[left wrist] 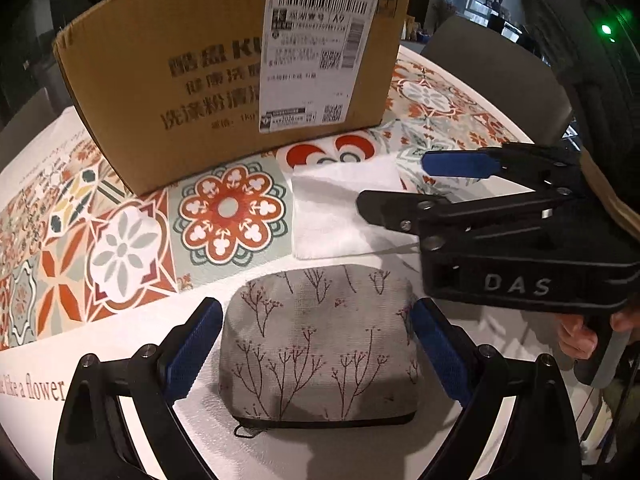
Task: Organize soft objects
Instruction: 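Grasp the floral grey pouch with the left tool while the right tool grasps the white cloth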
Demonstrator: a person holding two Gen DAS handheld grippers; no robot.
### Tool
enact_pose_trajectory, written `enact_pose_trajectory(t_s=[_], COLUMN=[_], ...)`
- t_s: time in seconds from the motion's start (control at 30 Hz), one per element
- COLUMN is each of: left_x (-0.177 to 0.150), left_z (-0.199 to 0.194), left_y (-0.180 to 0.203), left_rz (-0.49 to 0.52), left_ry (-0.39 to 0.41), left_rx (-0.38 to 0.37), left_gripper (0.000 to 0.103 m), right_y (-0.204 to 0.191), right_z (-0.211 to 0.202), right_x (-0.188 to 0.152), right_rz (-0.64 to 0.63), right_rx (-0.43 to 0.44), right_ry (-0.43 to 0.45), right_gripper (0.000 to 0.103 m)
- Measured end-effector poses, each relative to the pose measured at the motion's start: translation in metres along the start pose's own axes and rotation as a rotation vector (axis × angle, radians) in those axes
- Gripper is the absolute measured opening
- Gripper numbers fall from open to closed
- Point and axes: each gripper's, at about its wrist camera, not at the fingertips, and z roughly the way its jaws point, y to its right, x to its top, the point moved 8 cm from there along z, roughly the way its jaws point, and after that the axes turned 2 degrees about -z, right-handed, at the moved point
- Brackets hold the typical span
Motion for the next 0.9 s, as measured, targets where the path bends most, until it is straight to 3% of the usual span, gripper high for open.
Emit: enact_pose_trajectory(t_s=[0.4,0.5,0.7,0.8,0.9], left_x=[-0.002,-0.003,-0.003,-0.004,-0.006], left_z=[0.006,0.003,-0.003,-0.008,-0.011], left_y=[-0.005,-0.005,-0.004,-0.007,-0.008], left_rz=[-0.023,-0.019,-0.028,-0.043,-0.050], left_ry=[0.012,0.030,0.051,0.065,0.073], left_rx=[-0.035,-0.030,-0.026,-0.029,-0.037], left_gripper=[0.099,0.090,0.072,0.059,0.054], right_y=[-0.008,-0.012,-0.011,-0.009,-0.008], right_z=[0.021,0.020,0.015,0.012,0.008], right_x=[-0.004,-0.004,-0.006,-0.008,-0.010], right_rz=[-0.059,-0.074,-0.040,-0.011,0.016], right_rx=[-0.046,-0.034,-0.025,-0.036,-0.038], right_ry=[-0.027,-0.024,-0.017,-0.014,-0.010], right_gripper=[0.067,0.054,0.016,0.011,0.011])
